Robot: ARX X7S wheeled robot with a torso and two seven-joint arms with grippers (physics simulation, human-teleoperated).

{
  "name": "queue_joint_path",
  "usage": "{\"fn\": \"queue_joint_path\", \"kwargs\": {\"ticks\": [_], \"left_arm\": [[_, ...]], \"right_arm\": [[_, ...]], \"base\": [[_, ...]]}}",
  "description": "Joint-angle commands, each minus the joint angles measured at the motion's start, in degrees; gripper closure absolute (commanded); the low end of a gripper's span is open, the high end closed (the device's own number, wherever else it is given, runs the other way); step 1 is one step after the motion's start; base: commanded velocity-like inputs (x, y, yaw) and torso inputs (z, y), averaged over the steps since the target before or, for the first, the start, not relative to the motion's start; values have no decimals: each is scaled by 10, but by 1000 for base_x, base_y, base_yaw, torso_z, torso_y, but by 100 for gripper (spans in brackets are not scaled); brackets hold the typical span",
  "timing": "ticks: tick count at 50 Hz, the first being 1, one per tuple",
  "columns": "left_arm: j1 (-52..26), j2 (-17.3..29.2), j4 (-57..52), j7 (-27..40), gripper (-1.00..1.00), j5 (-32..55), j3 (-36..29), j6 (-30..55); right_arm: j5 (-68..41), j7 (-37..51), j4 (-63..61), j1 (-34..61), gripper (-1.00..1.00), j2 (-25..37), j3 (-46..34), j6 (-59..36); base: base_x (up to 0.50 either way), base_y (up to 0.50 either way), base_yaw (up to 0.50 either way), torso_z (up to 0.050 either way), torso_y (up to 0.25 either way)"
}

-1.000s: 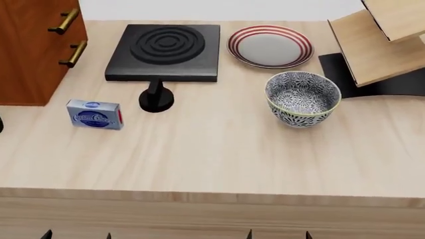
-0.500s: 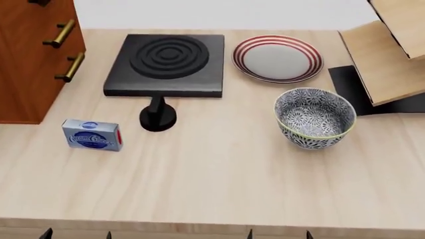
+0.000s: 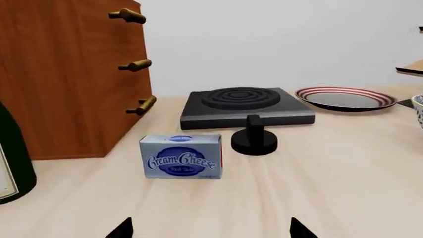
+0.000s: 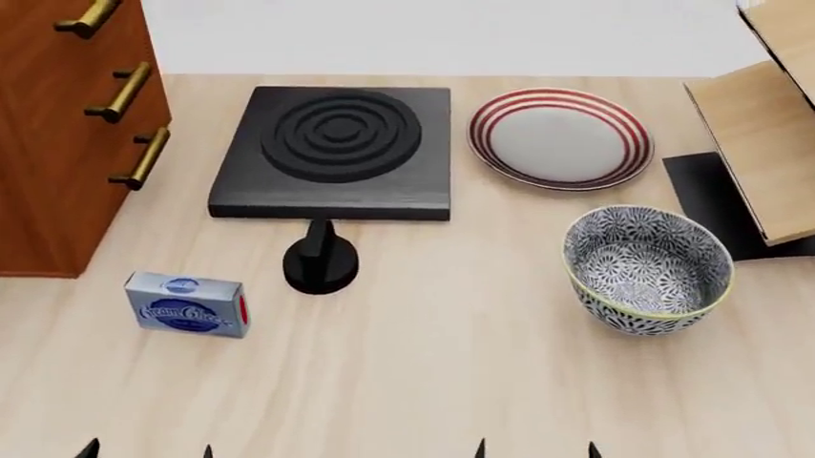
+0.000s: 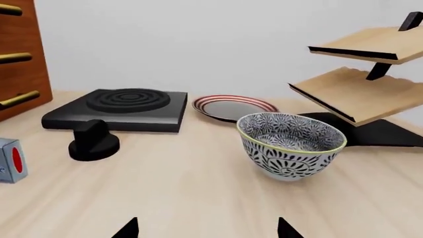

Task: Pick up the cream cheese and put it in the bowl.

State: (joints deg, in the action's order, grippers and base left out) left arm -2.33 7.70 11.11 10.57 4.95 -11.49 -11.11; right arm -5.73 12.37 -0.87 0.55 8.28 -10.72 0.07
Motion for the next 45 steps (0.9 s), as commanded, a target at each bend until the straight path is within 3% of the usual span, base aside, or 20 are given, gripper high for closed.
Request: {"fn": "queue_joint_path", "kwargs": {"ticks": [1, 4, 6, 10, 17, 18, 19, 26, 28, 31, 35, 36, 38, 40, 45], "left_arm": [[0, 3, 2, 6, -100, -1, -7, -3], [5, 9, -44, 11, -100, 4, -6, 36], [2, 6, -7, 10, -100, 2, -7, 2], [3, 10, -36, 13, -100, 5, -8, 27], [-1, 9, -3, 14, -100, 3, -13, -1], [3, 14, -48, 17, -100, 7, -12, 39], [0, 10, -11, 15, -100, 5, -13, 6], [-5, 10, 4, 17, -100, 6, -15, -4], [3, 18, -57, 23, -100, 10, -14, 48], [-7, 11, 13, 18, -100, 7, -17, -9], [0, 18, -40, 22, -100, 12, -18, 34], [-3, 14, 3, 19, -100, 9, -19, -6], [5, 22, -55, 24, -100, 14, -17, 40], [-2, 16, 3, 22, -100, 8, -19, -11], [-2, 16, 4, 24, -100, 8, -22, -11]], "right_arm": [[-3, 5, 0, 1, -100, 4, -5, 1], [-4, 6, -5, -1, -100, 6, -6, 0], [-5, 7, -3, 0, -100, 7, -6, 1], [-6, 9, -2, 0, -100, 8, -8, 1], [-7, 8, -6, 0, -100, 12, -12, -1], [-4, 11, -6, 0, -100, 12, -13, -2], [-6, 9, -6, 0, -100, 13, -14, -2], [-2, 14, 1, 4, -100, 15, -18, -3], [2, 21, 5, 5, -100, 14, -17, -2], [1, 21, 15, 9, -100, 14, -18, 2], [2, 25, 3, 2, -100, 15, -19, 3], [3, 26, 2, 1, -100, 15, -21, 3], [3, 27, 2, 2, -100, 16, -22, 3], [4, 27, 4, 3, -100, 16, -23, 3], [3, 29, 5, 4, -100, 18, -25, 4]], "base": [[227, 102, 0, 0, 0], [227, 105, 0, 0, 0], [229, 104, 0, 0, 0], [226, 105, 0, 0, 0], [227, 98, 0, 0, 0], [223, 23, 0, 0, 0], [227, 20, 0, 0, 0], [224, 3, 0, 0, 0], [221, 0, 0, 0, 0], [221, 0, 0, 0, 0], [222, 0, 0, 0, 0], [223, 0, 0, 0, 0], [221, 0, 0, 0, 0], [221, 0, 0, 0, 0], [221, 0, 0, 0, 0]]}}
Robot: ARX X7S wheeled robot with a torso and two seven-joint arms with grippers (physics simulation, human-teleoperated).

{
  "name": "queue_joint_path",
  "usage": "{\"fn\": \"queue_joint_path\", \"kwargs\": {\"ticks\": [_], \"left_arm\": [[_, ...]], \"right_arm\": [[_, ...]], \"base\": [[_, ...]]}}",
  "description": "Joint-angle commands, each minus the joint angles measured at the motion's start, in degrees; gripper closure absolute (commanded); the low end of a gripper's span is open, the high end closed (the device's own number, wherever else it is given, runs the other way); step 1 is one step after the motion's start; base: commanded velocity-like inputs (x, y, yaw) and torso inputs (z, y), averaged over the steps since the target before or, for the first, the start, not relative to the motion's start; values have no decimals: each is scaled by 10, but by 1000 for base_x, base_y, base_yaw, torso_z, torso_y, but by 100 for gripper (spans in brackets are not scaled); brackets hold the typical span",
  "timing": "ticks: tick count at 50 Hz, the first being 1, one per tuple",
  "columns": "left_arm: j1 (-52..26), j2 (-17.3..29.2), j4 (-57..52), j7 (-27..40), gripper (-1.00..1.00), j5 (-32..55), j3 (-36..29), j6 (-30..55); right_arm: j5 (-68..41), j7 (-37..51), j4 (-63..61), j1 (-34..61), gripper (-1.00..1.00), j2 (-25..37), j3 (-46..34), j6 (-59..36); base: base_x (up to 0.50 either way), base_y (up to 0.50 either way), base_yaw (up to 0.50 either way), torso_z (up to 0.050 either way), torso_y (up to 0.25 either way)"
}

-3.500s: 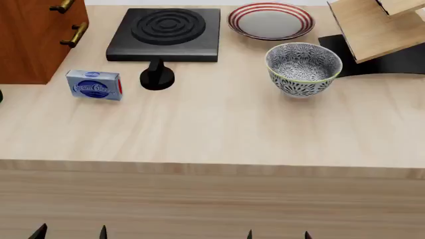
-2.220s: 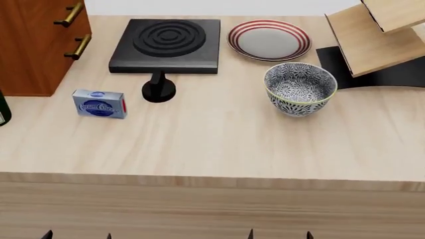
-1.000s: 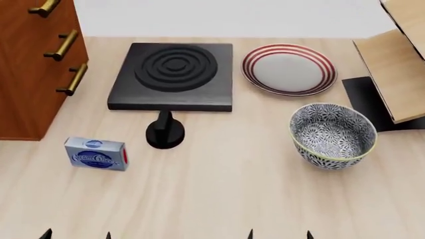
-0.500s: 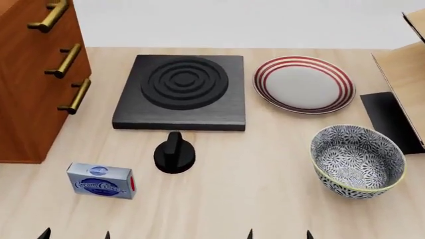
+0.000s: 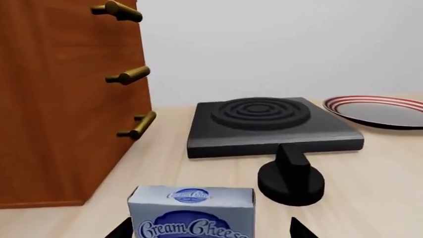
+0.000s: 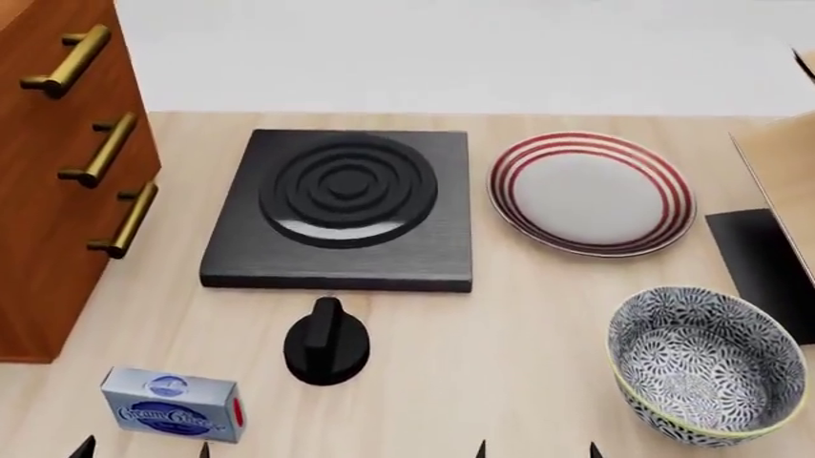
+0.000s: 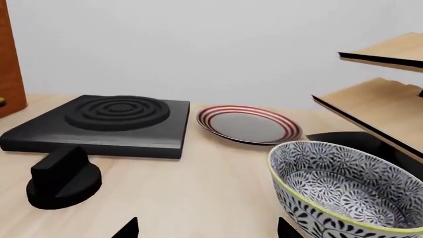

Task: Pick up the cream cheese and put it in the bowl.

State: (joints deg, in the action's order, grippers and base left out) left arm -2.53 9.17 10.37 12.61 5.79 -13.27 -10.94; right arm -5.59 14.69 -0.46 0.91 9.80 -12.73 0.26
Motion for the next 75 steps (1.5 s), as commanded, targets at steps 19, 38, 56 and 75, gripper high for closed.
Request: {"fn": "queue_joint_path", "kwargs": {"ticks": [19, 38, 56, 75], "left_arm": [[5, 11, -32, 13, -100, 7, -10, 21], [0, 12, 2, 16, -100, 9, -16, -7], [-4, 14, 12, 20, -100, 11, -23, -13], [1, 25, -23, 31, -100, 12, -27, 17]], "right_arm": [[-1, 13, 1, 3, -100, 8, -9, 1], [0, 22, -2, 3, -100, 13, -15, -1], [-5, 25, 8, 6, -100, 15, -20, 5], [-8, 29, -6, 4, -100, 22, -26, -2]], "base": [[220, 0, 0, 0, 1], [220, 0, 0, 0, 0], [220, 0, 0, 0, 0], [191, 0, 0, 0, 0]]}}
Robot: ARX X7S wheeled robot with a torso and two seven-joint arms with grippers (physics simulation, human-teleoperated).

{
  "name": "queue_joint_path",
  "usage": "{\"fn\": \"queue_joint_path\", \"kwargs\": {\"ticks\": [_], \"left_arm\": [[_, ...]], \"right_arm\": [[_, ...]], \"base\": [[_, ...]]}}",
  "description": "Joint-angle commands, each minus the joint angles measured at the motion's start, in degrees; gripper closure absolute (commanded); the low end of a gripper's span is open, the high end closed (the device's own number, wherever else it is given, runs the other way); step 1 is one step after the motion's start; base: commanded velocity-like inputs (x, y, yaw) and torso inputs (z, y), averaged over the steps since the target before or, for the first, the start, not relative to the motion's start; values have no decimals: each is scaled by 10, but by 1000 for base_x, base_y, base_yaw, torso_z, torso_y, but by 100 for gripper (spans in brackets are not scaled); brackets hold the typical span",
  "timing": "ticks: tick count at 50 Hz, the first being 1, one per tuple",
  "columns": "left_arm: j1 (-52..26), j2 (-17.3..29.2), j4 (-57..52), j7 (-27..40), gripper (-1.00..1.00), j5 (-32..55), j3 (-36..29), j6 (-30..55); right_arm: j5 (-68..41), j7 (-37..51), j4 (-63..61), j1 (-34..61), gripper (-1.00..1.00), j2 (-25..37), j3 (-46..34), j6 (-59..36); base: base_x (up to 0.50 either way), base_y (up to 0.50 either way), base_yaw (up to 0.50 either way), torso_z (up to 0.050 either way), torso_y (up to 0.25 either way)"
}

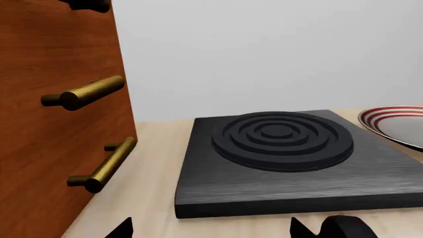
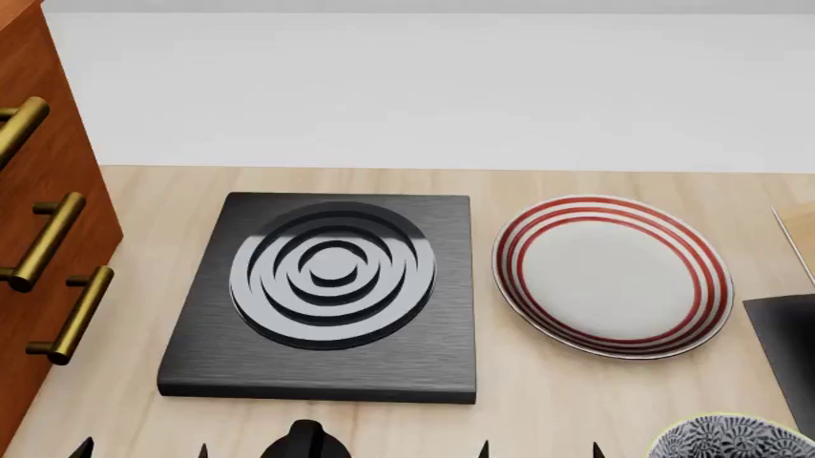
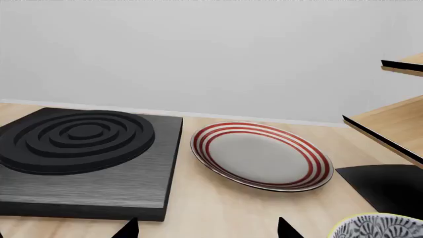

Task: Pick up the cream cheese and put it in the bowl.

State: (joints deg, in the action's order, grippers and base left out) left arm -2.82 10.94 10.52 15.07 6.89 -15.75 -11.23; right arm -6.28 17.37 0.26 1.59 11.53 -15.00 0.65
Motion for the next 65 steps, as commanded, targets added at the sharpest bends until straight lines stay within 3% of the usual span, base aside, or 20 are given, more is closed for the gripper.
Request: {"fn": "queue_joint_path", "kwargs": {"ticks": [1, 9, 11, 30, 50, 53, 56, 63, 64, 65], "left_arm": [[6, 11, -39, 6, -100, 0, -4, 28], [26, 41, -162, 8, -100, -1, -8, 109], [26, 58, -254, 0, -100, 44, 2, 209], [23, 97, -471, 28, -100, 81, 24, 344], [39, 102, -474, 34, -100, 65, 15, 314], [51, 99, -443, 29, -100, 50, 6, 271], [41, 105, -482, 38, -100, 62, 14, 316], [44, 107, -480, 47, -100, 53, 17, 314], [59, 105, -453, 41, -100, 45, 13, 270], [53, 107, -471, 44, -100, 54, 17, 295]], "right_arm": [[-4, 2, -19, -4, -100, 6, -3, -8], [-10, 6, -83, -10, -100, 20, -2, -49], [-12, 6, -107, -11, -100, 25, -3, -69], [-26, 27, -336, -9, -100, 73, 16, -236], [-38, 27, -348, -18, -100, 72, 22, -236], [-38, 26, -345, -23, -100, 73, 21, -230], [-39, 27, -348, -24, -100, 74, 22, -230], [-42, 32, -352, -23, -100, 74, 25, -234], [-41, 31, -353, -23, -100, 75, 24, -234], [-39, 33, -355, -23, -100, 76, 22, -236]], "base": [[0, 0, 0, 0, 0], [0, 0, 0, 0, 0], [0, 0, 0, 0, 0], [0, 0, 0, 0, 0], [0, 0, 0, 0, 0], [0, 0, 0, 0, 0], [0, 0, 0, 0, 0], [0, 0, 0, 0, -109], [0, 0, 0, 1, -250], [0, 0, 0, 1, -250]]}}
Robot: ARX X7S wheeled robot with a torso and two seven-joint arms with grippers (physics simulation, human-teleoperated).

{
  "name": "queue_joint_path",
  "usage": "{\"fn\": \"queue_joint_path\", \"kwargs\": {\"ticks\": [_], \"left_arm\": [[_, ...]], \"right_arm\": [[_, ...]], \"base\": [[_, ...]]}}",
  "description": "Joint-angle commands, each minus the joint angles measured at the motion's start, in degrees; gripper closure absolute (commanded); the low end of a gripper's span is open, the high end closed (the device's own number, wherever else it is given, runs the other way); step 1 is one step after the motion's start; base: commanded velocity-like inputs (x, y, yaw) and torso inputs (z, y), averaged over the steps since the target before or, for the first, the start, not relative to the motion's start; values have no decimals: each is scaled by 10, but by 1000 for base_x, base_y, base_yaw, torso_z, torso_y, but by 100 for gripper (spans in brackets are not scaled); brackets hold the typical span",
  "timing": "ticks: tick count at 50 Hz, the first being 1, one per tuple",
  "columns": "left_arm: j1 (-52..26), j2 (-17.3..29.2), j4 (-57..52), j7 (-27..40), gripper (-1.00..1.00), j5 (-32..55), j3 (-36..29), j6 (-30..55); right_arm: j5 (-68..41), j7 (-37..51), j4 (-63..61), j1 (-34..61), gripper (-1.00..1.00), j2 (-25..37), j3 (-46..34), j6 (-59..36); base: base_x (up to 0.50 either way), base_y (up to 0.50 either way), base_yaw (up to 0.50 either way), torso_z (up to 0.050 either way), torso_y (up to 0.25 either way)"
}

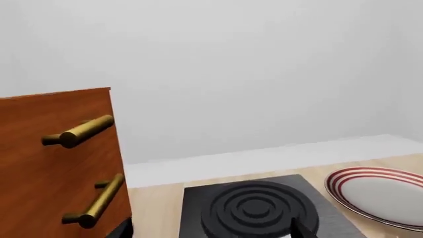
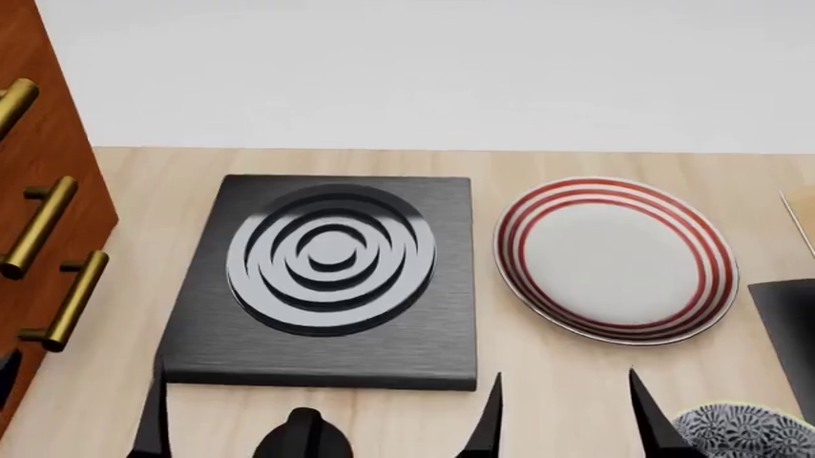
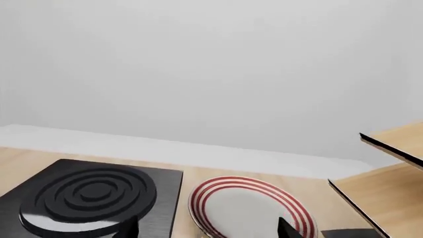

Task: Pick up the cream cheese and put it in the bowl.

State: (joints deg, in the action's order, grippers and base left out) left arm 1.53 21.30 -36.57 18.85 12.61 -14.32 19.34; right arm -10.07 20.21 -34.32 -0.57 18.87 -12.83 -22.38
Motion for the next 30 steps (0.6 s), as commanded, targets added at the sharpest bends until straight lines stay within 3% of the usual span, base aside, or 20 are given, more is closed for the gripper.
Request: {"fn": "queue_joint_path", "kwargs": {"ticks": [1, 13, 17, 30], "left_arm": [[5, 5, -17, 8, -100, 5, 6, 7], [22, 5, 15, 3, -100, -8, -1, -46], [8, 12, -28, 10, -100, 6, 5, 9], [7, 33, -73, 8, -100, 40, 21, 55]], "right_arm": [[0, 5, -11, -2, -100, 3, 1, -6], [2, 9, -11, -2, -100, 5, -2, -7], [7, 12, -9, -3, -100, 6, -6, -6], [4, 14, -13, -3, -100, 8, -8, -10]], "base": [[0, 0, 0, 1, -250], [0, 0, 0, 1, -250], [0, 0, 0, 1, -199], [0, 0, 0, 0, -42]]}}
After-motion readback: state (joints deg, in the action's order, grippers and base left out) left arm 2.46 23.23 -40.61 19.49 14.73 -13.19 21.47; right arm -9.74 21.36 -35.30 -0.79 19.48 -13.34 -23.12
